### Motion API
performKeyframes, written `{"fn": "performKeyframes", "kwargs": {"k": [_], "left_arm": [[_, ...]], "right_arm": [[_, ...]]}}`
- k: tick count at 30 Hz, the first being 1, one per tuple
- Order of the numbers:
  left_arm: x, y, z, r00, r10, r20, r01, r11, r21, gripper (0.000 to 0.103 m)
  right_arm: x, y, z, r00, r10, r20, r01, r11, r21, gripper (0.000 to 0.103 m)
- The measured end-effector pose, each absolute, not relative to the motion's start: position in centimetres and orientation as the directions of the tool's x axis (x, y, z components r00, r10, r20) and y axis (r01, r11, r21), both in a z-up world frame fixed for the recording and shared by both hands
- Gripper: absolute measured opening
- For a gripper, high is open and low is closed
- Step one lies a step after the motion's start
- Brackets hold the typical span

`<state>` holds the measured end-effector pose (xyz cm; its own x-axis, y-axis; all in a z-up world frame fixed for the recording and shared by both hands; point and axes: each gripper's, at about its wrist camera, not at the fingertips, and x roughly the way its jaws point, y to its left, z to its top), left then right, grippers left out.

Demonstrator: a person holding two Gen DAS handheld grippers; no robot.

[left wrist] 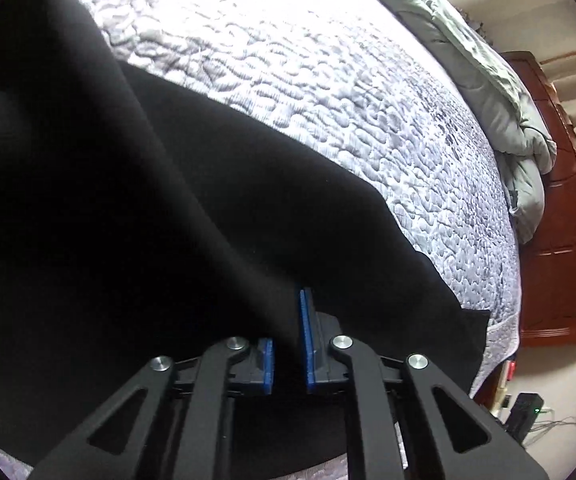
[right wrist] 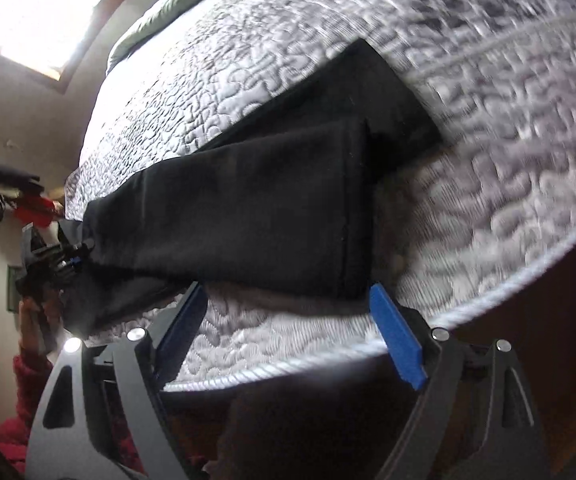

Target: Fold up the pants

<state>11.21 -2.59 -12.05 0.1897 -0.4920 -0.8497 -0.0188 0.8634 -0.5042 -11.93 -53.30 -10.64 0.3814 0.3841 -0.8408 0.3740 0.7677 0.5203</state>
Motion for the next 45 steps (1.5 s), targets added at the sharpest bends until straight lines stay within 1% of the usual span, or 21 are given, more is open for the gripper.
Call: {"fn": "performKeyframes", "kwargs": {"k": [2,8,10,11,12,13,15,20,22,24,26,30,32,34,37,38,39,40,41,43,45], "left_arm": [[10.1,-2.7,-11.4,0.225,-0.475,-0.851,0.002,0.874,-0.487,0.011],[6.6,-1.9,-10.9,0.31,-0.449,-0.838,0.003,0.882,-0.472,0.011],[5.4,-1.7,-10.8,0.335,-0.437,-0.835,0.001,0.886,-0.463,0.011],[4.8,-1.6,-10.7,0.346,-0.427,-0.836,0.004,0.891,-0.453,0.011],[4.1,-1.5,-10.6,0.361,-0.417,-0.834,0.011,0.896,-0.444,0.011],[3.8,-1.5,-10.6,0.367,-0.416,-0.832,0.015,0.897,-0.442,0.011],[3.3,-1.6,-10.6,0.374,-0.415,-0.829,0.023,0.898,-0.439,0.011],[3.6,-2.6,-11.0,0.362,-0.436,-0.824,0.007,0.885,-0.465,0.01],[3.6,-3.7,-10.8,0.368,-0.442,-0.818,0.027,0.884,-0.466,0.01],[3.7,-5.0,-10.8,0.366,-0.445,-0.817,0.056,0.887,-0.459,0.01],[3.7,-5.7,-11.2,0.352,-0.455,-0.818,0.064,0.883,-0.464,0.01],[3.6,-6.6,-13.2,0.275,-0.479,-0.834,0.053,0.873,-0.484,0.01],[3.3,-6.9,-13.8,0.255,-0.496,-0.83,0.052,0.864,-0.501,0.01],[3.1,-7.0,-13.1,0.259,-0.504,-0.824,0.076,0.861,-0.503,0.01],[3.6,-5.8,-11.8,0.277,-0.504,-0.818,0.078,0.86,-0.504,0.01],[4.2,-5.1,-11.2,0.281,-0.502,-0.818,0.077,0.861,-0.502,0.01],[4.6,-4.6,-10.8,0.289,-0.492,-0.821,0.075,0.867,-0.493,0.013],[5.0,-3.8,-10.2,0.305,-0.478,-0.824,0.07,0.874,-0.481,0.018],[5.7,-3.3,-9.7,0.318,-0.466,-0.825,0.063,0.879,-0.472,0.03],[7.3,-2.0,-8.8,0.333,-0.44,-0.834,0.041,0.89,-0.454,0.05],[8.7,-1.1,-7.7,0.352,-0.428,-0.832,0.029,0.894,-0.447,0.053]], "right_arm": [[-12.5,-53.8,-11.0,0.386,0.406,-0.828,0.385,0.745,0.544,0.088],[-11.9,-55.0,-12.7,0.393,0.431,-0.812,0.429,0.696,0.576,0.089],[-11.4,-55.0,-13.0,0.391,0.427,-0.816,0.42,0.706,0.571,0.067],[-11.1,-54.9,-13.1,0.389,0.429,-0.815,0.413,0.71,0.57,0.037],[-10.8,-55.0,-13.1,0.399,0.462,-0.792,0.399,0.69,0.604,0.019],[-10.6,-55.1,-13.1,0.405,0.484,-0.776,0.394,0.673,0.626,0.018],[-9.7,-54.9,-11.9,0.395,0.445,-0.804,0.368,0.725,0.582,0.016],[-6.4,-54.0,-6.1,0.443,0.352,-0.825,0.224,0.847,0.482,0.015],[-5.5,-54.0,-3.2,0.51,0.317,-0.8,0.151,0.882,0.446,0.015],[-5.9,-54.3,-1.2,0.587,0.325,-0.742,0.079,0.889,0.452,0.015],[-6.0,-54.9,-1.7,0.579,0.299,-0.758,0.104,0.896,0.433,0.015],[-6.3,-58.4,-10.0,0.402,0.246,-0.882,0.328,0.86,0.39,0.015],[-7.0,-59.2,-13.0,0.389,0.296,-0.872,0.382,0.809,0.446,0.016],[-7.8,-59.5,-13.4,0.431,0.303,-0.85,0.398,0.782,0.48,0.017],[-8.2,-58.9,-12.5,0.423,0.272,-0.865,0.408,0.795,0.449,0.026],[-8.3,-58.5,-11.8,0.408,0.248,-0.879,0.412,0.809,0.42,0.035],[-8.5,-58.1,-10.8,0.395,0.217,-0.893,0.416,0.824,0.384,0.052],[-8.3,-57.7,-10.2,0.384,0.177,-0.906,0.423,0.839,0.343,0.06],[-8.4,-56.7,-9.2,0.376,0.119,-0.919,0.43,0.856,0.287,0.066],[-8.7,-55.6,-7.2,0.361,0.01,-0.933,0.439,0.88,0.179,0.066],[-9.0,-53.8,-5.0,0.403,-0.019,-0.915,0.416,0.894,0.164,0.066]]}}
